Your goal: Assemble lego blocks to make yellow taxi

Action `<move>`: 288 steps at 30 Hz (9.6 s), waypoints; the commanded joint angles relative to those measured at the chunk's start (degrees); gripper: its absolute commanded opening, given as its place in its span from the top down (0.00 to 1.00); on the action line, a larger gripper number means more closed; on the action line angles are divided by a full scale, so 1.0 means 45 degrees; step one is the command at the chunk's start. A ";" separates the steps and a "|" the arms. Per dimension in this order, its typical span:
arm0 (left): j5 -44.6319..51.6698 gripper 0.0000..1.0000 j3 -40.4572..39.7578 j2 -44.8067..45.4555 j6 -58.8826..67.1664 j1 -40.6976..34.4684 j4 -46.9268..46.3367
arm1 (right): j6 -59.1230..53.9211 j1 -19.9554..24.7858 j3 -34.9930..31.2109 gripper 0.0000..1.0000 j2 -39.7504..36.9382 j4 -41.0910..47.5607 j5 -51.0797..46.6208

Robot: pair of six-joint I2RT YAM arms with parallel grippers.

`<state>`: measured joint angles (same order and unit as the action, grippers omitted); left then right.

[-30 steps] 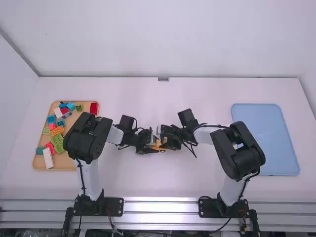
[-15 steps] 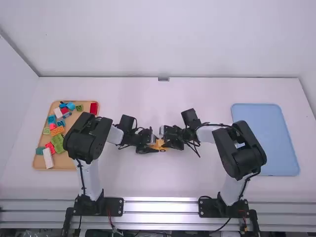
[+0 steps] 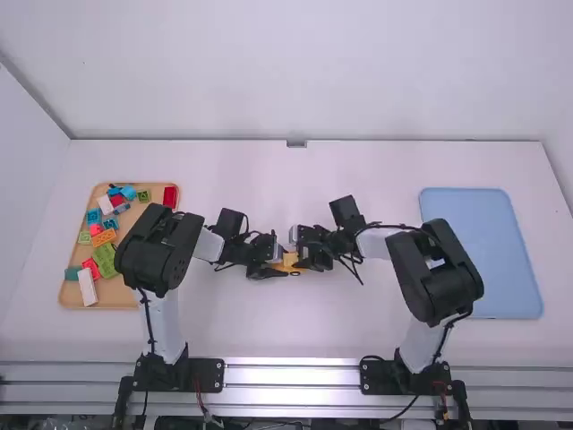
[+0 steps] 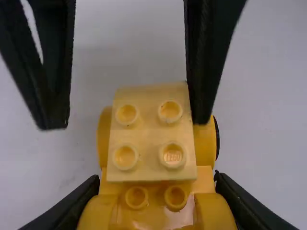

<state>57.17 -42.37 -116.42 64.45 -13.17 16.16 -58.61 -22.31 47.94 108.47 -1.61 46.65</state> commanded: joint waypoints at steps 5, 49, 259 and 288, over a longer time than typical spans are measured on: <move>-0.0544 0.48 0.0180 -0.0204 0.0049 -0.0005 -0.0194 | -0.1608 0.0627 0.0816 0.42 0.0039 0.1613 0.2487; -0.0588 0.52 0.0180 -0.0204 -0.0136 -0.0005 -0.0189 | 0.0015 -0.0432 0.0680 1.00 0.0068 0.2225 -0.2385; -1.3143 0.86 -0.9364 -0.0651 -2.9949 1.0637 -1.4372 | 0.5319 -0.0355 0.3832 0.02 -0.3293 0.0131 -0.0092; -1.1754 0.98 -0.6353 0.3779 -1.9589 0.3293 -1.2507 | 0.5406 0.0476 0.3832 0.02 -0.3293 0.0301 0.0005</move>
<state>1.80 -72.03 -100.12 -42.28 3.84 -39.90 -34.57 -21.08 63.79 93.80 -0.43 46.04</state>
